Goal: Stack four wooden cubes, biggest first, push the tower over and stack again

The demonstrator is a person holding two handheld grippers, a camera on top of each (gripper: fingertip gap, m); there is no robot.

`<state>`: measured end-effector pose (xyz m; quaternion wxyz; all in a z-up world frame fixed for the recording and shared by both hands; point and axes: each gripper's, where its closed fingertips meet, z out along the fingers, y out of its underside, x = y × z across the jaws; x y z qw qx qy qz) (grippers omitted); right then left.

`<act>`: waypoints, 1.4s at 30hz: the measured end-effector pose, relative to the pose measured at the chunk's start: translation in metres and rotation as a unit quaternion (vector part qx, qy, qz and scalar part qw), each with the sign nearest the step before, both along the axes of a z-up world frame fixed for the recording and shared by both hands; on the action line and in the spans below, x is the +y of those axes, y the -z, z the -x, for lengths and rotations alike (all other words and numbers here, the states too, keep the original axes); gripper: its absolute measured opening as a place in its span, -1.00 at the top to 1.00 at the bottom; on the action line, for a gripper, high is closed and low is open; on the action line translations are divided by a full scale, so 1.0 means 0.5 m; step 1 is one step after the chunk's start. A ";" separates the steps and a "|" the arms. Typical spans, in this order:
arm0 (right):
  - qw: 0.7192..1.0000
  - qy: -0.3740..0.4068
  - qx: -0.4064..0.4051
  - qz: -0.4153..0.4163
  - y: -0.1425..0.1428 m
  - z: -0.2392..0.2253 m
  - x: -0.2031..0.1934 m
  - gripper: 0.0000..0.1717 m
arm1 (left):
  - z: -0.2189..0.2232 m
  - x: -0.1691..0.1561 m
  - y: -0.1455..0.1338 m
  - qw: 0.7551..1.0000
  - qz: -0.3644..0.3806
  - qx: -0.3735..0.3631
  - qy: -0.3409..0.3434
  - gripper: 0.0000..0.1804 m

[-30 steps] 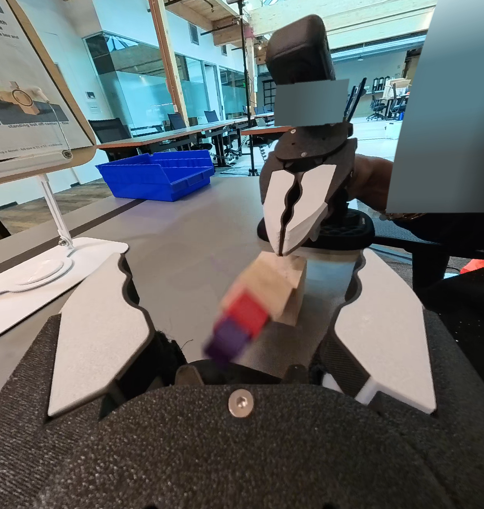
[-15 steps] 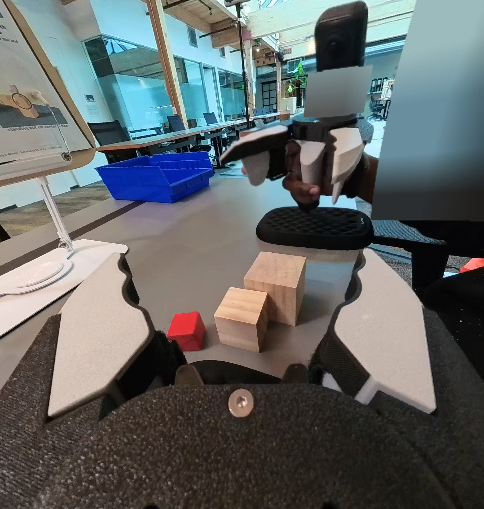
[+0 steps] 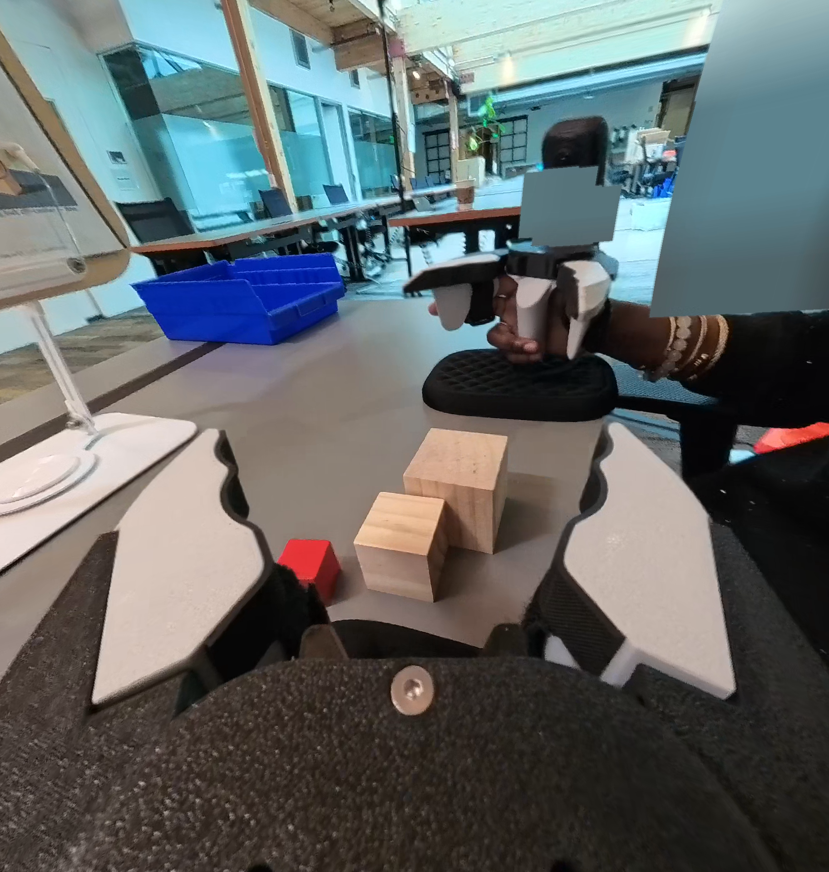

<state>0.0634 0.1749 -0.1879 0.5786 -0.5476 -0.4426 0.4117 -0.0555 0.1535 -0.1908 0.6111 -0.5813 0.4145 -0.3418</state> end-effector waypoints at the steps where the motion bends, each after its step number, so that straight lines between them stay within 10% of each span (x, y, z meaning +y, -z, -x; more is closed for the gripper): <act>1: 1.000 -0.001 -0.004 -0.001 0.003 0.001 -0.001 -0.58 | -0.005 -0.002 0.006 1.000 0.015 0.017 0.011 -0.54; 6: 1.000 -0.003 -0.021 0.002 0.014 0.008 0.000 -0.56 | -0.033 -0.002 0.042 0.973 0.078 0.215 0.037 -0.30; 15: 1.000 -0.001 -0.016 0.003 0.013 0.005 0.000 -0.51 | -0.086 0.001 0.128 0.845 0.148 0.500 0.115 0.12; 20: 1.000 -0.002 -0.012 0.007 0.012 0.004 0.001 -0.48 | -0.094 -0.006 0.175 0.807 0.182 0.541 0.152 0.34; 28: 1.000 -0.003 -0.017 0.009 0.015 0.006 0.001 -0.44 | -0.136 0.055 0.104 0.816 0.077 0.530 0.220 0.35; 42: 0.999 0.004 -0.032 0.011 0.023 0.010 0.004 -0.41 | -0.201 0.100 0.159 0.793 0.100 0.541 0.260 0.35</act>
